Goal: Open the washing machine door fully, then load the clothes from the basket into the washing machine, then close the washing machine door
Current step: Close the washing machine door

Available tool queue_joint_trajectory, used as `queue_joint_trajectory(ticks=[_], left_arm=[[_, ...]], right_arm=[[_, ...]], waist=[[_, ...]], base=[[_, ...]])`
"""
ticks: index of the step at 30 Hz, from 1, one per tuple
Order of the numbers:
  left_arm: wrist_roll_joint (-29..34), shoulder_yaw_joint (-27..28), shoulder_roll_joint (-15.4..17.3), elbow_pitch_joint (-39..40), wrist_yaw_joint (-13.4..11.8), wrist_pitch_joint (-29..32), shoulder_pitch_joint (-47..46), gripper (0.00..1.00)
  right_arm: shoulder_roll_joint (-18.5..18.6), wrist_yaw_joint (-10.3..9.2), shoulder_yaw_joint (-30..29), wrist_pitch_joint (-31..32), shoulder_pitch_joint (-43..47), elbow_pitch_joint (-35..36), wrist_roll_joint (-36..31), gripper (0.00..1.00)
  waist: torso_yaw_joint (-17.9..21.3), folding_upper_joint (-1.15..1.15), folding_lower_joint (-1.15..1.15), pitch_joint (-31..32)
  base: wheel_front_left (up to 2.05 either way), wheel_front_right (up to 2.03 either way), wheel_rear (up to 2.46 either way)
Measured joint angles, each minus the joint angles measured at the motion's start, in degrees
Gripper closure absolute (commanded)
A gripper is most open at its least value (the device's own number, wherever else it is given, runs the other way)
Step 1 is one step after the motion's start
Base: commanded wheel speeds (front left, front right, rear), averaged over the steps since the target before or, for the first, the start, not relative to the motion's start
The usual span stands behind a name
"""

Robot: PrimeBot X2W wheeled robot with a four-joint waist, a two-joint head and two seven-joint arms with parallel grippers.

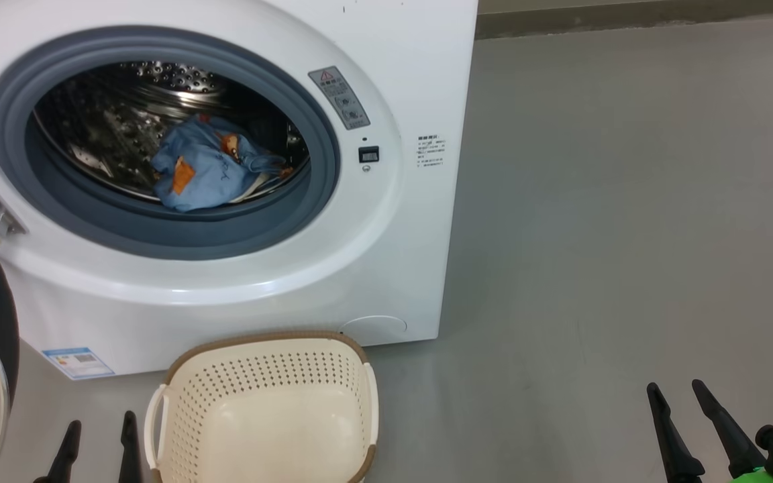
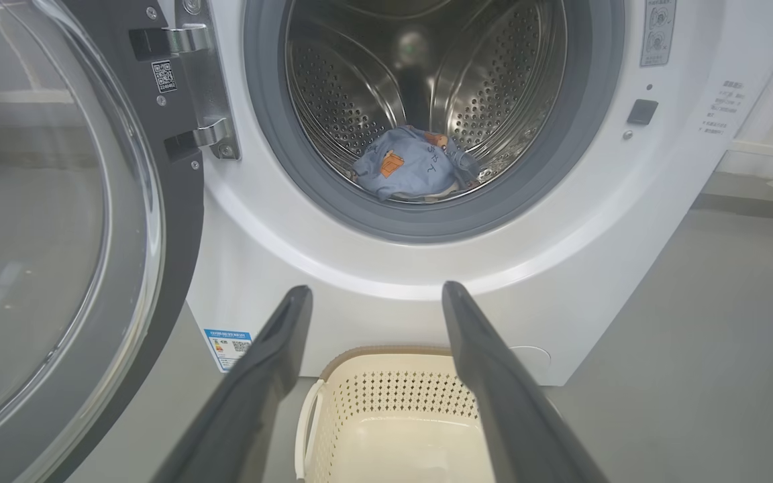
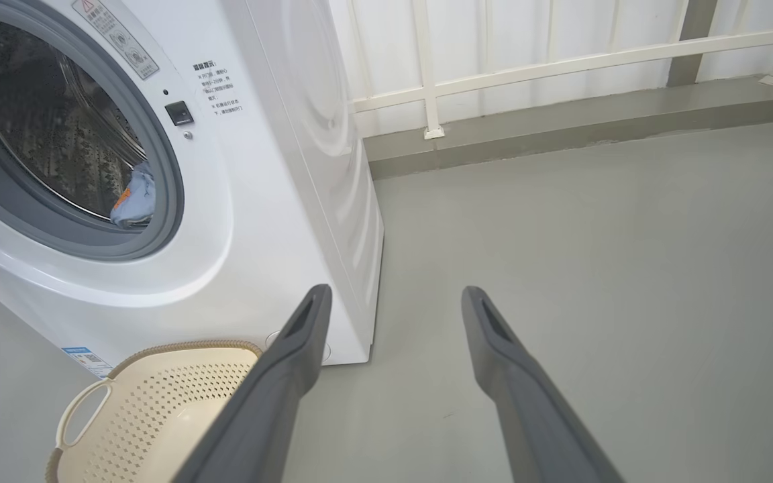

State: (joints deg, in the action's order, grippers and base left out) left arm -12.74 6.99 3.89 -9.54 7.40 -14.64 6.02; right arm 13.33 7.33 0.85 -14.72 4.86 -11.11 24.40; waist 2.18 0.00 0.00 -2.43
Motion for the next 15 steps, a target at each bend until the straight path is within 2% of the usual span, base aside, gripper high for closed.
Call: queue_joint_trajectory(ticks=[10, 15], left_arm=[[0.0, -0.1, -0.3, 1.6, 0.0, 0.0, 0.0, 0.0], [0.0, -0.1, -0.3, 2.0, 0.0, 0.0, 0.0, 0.0]], right_arm=[[0.0, 0.0, 0.0, 0.0, 0.0, 0.1, 0.0, 0.0], [0.0, 0.0, 0.0, 0.0, 0.0, 0.2, 0.0, 0.0]], waist=[[-0.1, 0.0, 0.0, -0.4], [0.0, 0.0, 0.0, -0.5]], base=[[-1.54, 1.54, 0.0], [-1.05, 1.05, 0.0]])
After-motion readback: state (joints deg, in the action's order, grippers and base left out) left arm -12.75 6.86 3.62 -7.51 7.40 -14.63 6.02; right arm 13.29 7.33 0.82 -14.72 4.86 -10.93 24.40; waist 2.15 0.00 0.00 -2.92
